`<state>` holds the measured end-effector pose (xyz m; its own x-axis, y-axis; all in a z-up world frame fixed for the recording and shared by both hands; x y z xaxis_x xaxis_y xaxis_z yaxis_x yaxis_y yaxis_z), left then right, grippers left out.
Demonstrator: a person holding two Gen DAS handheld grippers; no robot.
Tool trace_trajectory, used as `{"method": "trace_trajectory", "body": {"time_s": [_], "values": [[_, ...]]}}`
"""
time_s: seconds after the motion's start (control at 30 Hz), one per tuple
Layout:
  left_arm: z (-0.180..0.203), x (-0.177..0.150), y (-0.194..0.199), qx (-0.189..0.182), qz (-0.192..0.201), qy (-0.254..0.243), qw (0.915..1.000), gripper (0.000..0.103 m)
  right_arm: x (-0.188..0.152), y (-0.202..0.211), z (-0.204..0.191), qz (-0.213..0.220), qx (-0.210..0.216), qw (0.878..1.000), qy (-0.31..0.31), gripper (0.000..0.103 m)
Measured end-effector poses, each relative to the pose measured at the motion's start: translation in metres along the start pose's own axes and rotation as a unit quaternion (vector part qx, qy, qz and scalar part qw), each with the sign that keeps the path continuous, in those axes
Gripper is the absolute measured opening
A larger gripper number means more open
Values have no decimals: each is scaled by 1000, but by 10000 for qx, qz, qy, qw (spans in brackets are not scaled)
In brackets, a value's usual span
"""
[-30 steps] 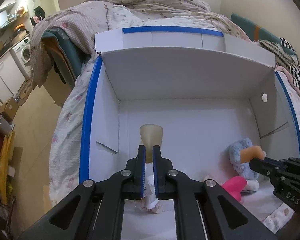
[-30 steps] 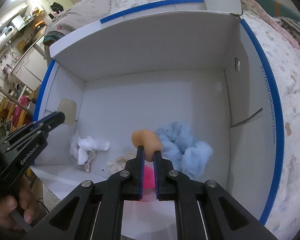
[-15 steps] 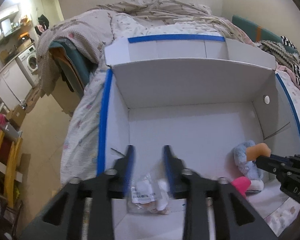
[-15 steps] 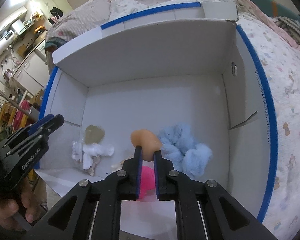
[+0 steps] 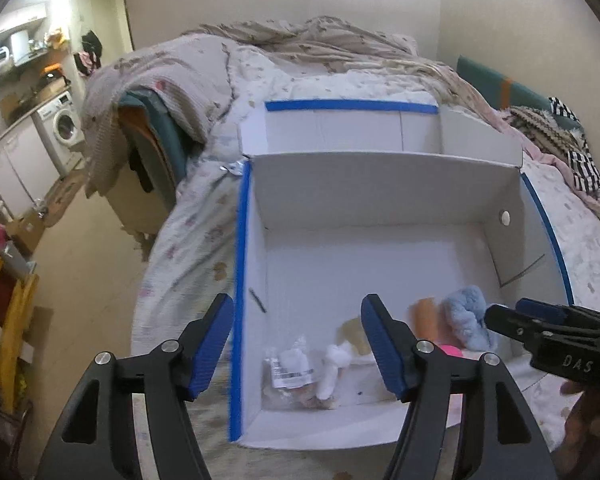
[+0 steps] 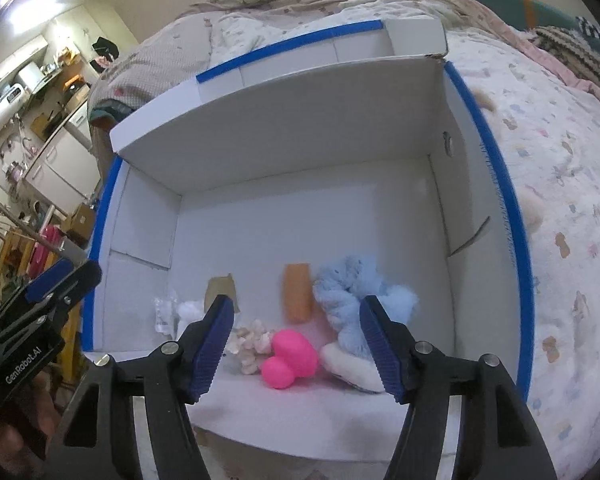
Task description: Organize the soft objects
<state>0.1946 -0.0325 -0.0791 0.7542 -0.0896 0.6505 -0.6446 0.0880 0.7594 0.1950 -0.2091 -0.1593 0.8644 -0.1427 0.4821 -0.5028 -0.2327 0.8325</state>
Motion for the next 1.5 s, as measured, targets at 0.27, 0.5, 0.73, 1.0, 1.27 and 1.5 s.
{"method": "trace_trajectory", "body": {"time_s": [0.27, 0.5, 0.73, 1.0, 1.27, 1.5], "values": [[-21, -15, 22, 92, -27, 253, 9996, 63, -3, 34, 1, 410, -3, 9992, 13, 98], [-40, -41, 35, 160, -196, 475, 9986, 63, -12, 56, 8, 608, -56, 9981, 102, 103], [-59, -75, 52, 156, -564, 789, 9952, 64, -46, 59, 6, 257, 357, 9988, -200, 103], [-47, -88, 68, -128, -469, 926, 9945, 64, -69, 68, -8, 334, 457, 9980, -289, 103], [-35, -56, 93, 63, 749, 671, 9949, 64, -45, 89, -16, 1358, 33, 9906, 133, 103], [-25, -53, 97, 120, 909, 547, 9943, 64, -42, 91, -15, 1544, -207, 9875, 231, 103]]}}
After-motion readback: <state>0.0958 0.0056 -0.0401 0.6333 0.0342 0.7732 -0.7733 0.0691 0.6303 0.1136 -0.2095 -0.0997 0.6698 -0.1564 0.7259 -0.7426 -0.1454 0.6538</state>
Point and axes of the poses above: each gripper's, at about its wrist camera, not at the fingertips, and y roughly against the way its jaws point, z to its right, x to its top, the point moved 9 cm from there along -y, roughly the way its jaws point, and after that the axes turned 4 degrees about -x, right-handed, at the moved point
